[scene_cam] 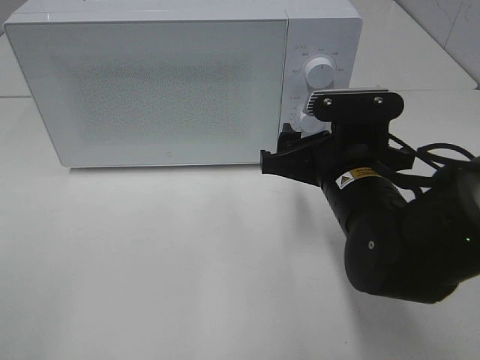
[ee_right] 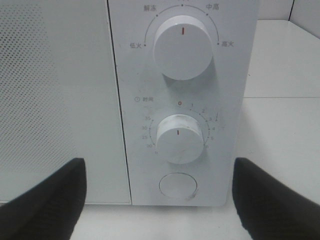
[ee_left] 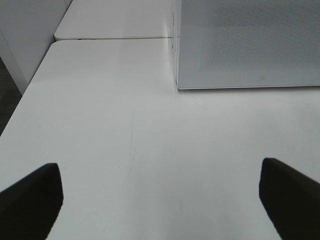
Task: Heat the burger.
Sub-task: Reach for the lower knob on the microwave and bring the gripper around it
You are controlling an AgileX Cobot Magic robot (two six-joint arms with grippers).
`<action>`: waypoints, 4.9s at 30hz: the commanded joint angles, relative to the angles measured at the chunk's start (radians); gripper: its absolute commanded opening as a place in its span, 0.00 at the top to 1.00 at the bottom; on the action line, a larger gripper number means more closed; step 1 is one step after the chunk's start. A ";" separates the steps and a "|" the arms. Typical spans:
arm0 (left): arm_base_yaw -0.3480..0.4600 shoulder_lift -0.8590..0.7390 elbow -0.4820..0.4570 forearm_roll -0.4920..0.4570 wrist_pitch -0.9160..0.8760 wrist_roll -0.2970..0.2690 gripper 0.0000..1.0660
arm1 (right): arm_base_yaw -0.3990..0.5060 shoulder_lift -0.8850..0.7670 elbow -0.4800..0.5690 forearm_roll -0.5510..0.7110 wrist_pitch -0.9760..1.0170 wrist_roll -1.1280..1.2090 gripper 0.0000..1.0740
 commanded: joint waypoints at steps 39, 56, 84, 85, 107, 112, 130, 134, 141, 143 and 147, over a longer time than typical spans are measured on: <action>0.001 -0.024 0.006 -0.009 -0.003 -0.007 0.06 | -0.209 0.184 -0.216 -0.182 0.030 0.033 0.29; 0.001 -0.024 0.006 -0.009 -0.003 -0.007 0.06 | -0.209 0.210 -0.216 -0.211 0.035 0.082 0.29; 0.001 -0.024 0.006 -0.009 -0.003 -0.007 0.06 | -0.208 0.211 -0.216 -0.239 -0.064 0.134 0.86; 0.001 -0.024 0.006 -0.009 -0.003 -0.007 0.06 | -0.208 0.211 -0.216 -0.240 -0.072 0.134 0.86; 0.001 -0.024 0.006 -0.009 -0.003 -0.007 0.06 | -0.208 0.211 -0.216 -0.300 -0.102 0.591 0.90; 0.001 -0.024 0.006 -0.009 -0.003 -0.007 0.06 | -0.208 0.211 -0.216 -0.357 -0.123 0.822 0.93; 0.001 -0.024 0.006 -0.009 -0.003 -0.007 0.06 | -0.208 0.211 -0.216 -0.398 -0.141 1.675 0.93; 0.001 -0.024 0.006 -0.009 -0.003 -0.007 0.06 | -0.208 0.211 -0.216 -0.397 -0.141 1.802 0.93; 0.001 -0.024 0.006 -0.009 -0.003 -0.007 0.06 | -0.208 0.211 -0.216 -0.395 -0.142 2.009 0.92; 0.001 -0.024 0.006 -0.009 -0.003 -0.007 0.06 | -0.208 0.211 -0.216 -0.395 -0.142 2.042 0.92; 0.001 -0.024 0.006 -0.009 -0.003 -0.007 0.06 | -0.208 0.211 -0.216 -0.399 -0.142 2.058 0.92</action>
